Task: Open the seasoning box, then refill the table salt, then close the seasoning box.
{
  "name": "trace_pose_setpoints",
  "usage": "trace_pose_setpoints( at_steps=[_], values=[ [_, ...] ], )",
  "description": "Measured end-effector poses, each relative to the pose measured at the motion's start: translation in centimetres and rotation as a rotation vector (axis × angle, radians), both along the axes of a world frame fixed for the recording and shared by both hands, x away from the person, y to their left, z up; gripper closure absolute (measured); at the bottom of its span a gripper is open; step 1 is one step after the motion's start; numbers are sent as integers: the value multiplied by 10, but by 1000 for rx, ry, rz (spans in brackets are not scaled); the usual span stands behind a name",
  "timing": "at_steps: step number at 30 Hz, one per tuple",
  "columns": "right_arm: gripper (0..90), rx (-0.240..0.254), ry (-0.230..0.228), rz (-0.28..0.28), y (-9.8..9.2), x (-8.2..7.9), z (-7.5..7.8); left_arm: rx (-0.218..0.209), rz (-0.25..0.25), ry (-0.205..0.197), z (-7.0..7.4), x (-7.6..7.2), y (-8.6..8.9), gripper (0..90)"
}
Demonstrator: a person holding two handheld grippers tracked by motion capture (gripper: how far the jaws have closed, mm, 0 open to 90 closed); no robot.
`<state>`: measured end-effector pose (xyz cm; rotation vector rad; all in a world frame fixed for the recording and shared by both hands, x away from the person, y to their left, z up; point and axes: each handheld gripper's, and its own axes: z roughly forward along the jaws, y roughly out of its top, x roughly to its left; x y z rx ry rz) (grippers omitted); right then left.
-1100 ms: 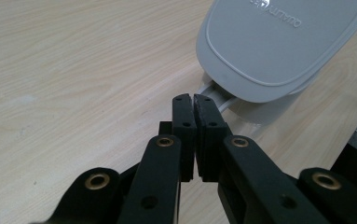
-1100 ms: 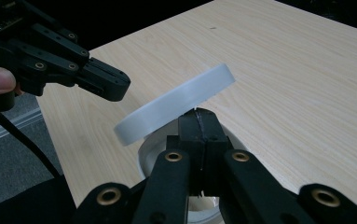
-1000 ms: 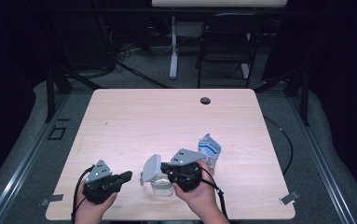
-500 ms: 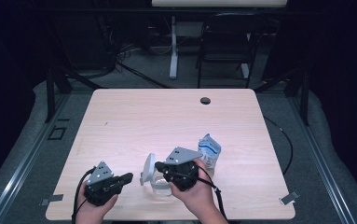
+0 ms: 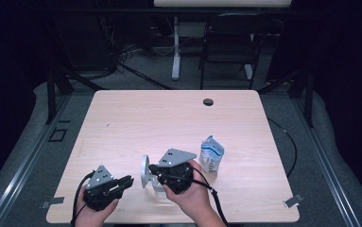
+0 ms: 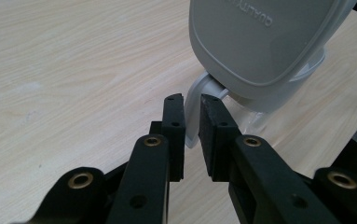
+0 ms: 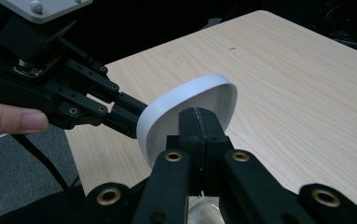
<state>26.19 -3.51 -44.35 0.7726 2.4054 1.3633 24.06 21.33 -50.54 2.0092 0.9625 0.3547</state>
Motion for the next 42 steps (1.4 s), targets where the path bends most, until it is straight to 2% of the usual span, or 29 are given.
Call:
trace_pose_setpoints(
  at_steps=[4,10,12,13,14,15,21,24,25,28,29,34,35,39,42],
  values=[
    [900,-8,-10,6,3,-1,2,-5,17,0,1,-1,5,797],
    [874,-16,-19,-11,-2,-3,1,-19,29,-4,-1,-1,9,760],
    [866,-20,-23,-13,-4,-4,1,-10,26,-2,0,-2,9,754],
    [829,-32,-41,-25,-11,-8,1,-9,29,-1,0,-2,9,748],
    [829,-32,-41,-25,-11,-8,1,-9,29,-1,0,-2,9,740],
    [778,-20,-41,-39,-19,-10,0,-13,29,-8,0,-1,9,728],
    [672,-15,-26,-95,-45,-13,-5,-14,32,-18,-1,-1,9,703],
    [639,-23,-17,-105,-55,-14,-8,-12,33,-13,-2,-2,10,702],
    [611,-32,-11,-133,-65,-16,-13,-18,32,-12,-3,-3,12,697],
    [615,-27,-6,-150,-73,-17,-16,-12,35,-12,-5,-4,13,682],
    [615,-19,11,-159,-83,-20,-19,-8,38,-6,-6,-5,15,672],
    [552,-26,1,-199,-97,-23,-25,-16,47,-5,-10,-6,20,654],
    [528,-25,-11,-214,-106,-25,-29,-21,56,-2,-13,-6,23,652],
    [522,-41,-26,-237,-119,-29,-35,-35,66,9,-17,-4,29,648],
    [521,-44,-20,-260,-128,-29,-40,-51,73,7,-21,-3,31,641]
  ],
)
